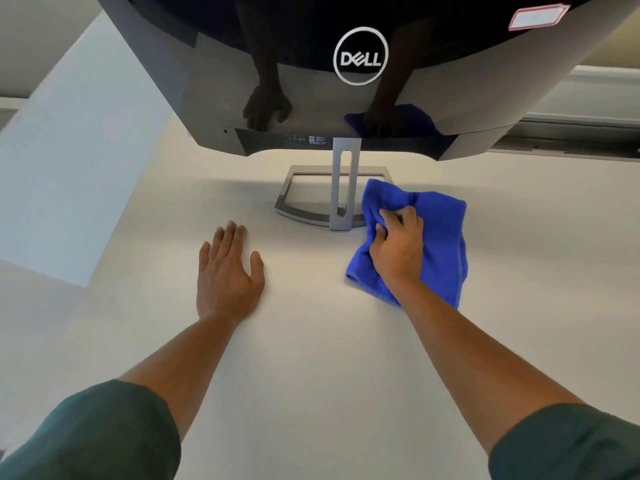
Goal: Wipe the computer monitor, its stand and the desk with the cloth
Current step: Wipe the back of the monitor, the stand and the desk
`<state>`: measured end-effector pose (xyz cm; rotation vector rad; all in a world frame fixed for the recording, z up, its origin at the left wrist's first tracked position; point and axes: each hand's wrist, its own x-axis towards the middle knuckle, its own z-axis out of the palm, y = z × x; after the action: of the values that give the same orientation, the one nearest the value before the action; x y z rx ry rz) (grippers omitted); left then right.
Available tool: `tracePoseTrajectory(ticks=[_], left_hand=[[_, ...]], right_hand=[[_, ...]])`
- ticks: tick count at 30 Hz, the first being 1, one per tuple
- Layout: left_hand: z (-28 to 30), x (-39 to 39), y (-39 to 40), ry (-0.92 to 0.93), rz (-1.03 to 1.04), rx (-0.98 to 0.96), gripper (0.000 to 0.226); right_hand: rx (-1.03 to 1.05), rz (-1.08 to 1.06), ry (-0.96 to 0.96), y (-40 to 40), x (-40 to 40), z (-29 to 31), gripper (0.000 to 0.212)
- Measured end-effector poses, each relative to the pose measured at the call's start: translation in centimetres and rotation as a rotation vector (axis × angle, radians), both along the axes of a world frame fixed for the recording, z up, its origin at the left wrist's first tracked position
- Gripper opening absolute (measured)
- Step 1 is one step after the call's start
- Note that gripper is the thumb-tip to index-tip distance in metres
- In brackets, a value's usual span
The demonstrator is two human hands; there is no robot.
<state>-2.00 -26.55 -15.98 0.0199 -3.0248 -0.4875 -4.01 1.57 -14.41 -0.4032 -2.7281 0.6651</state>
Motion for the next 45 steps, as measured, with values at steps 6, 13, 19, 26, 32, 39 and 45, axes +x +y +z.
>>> tracePoseTrajectory(ticks=[6, 13, 19, 26, 32, 39, 45], left_hand=[[0.6, 0.2, -0.1, -0.045, -0.032, 0.009, 0.061], [3.2, 0.6, 1.3, 0.008, -0.073, 0.121, 0.046], [6.8, 2.2, 8.3, -0.140, -0.324, 0.345, 0.031], [10.7, 2.2, 16.5, -0.617, -0.398, 0.769, 0.070], [13.0, 3.2, 21.6, -0.778, -0.413, 0.947, 0.058], [13.8, 3.8, 27.1, -0.797, -0.271, 0.926, 0.040], [14.8, 4.2, 30.6, -0.910, -0.250, 1.110, 0.032]], right_hand=[[-0.208, 0.012, -0.122, 0.7, 1.4, 2.2, 0.025], [-0.364, -0.075, -0.043, 1.1, 4.6, 4.9, 0.018], [-0.493, -0.162, 0.047, 0.7, 7.4, 5.7, 0.020], [-0.540, -0.069, 0.124, 2.6, 9.1, 7.8, 0.018], [-0.750, 0.022, 0.028, 6.9, 9.7, 11.1, 0.029], [-1.109, -0.294, 0.144, 14.2, 10.6, 12.4, 0.021], [-1.384, -0.272, -0.188, 18.9, 13.2, 9.7, 0.057]])
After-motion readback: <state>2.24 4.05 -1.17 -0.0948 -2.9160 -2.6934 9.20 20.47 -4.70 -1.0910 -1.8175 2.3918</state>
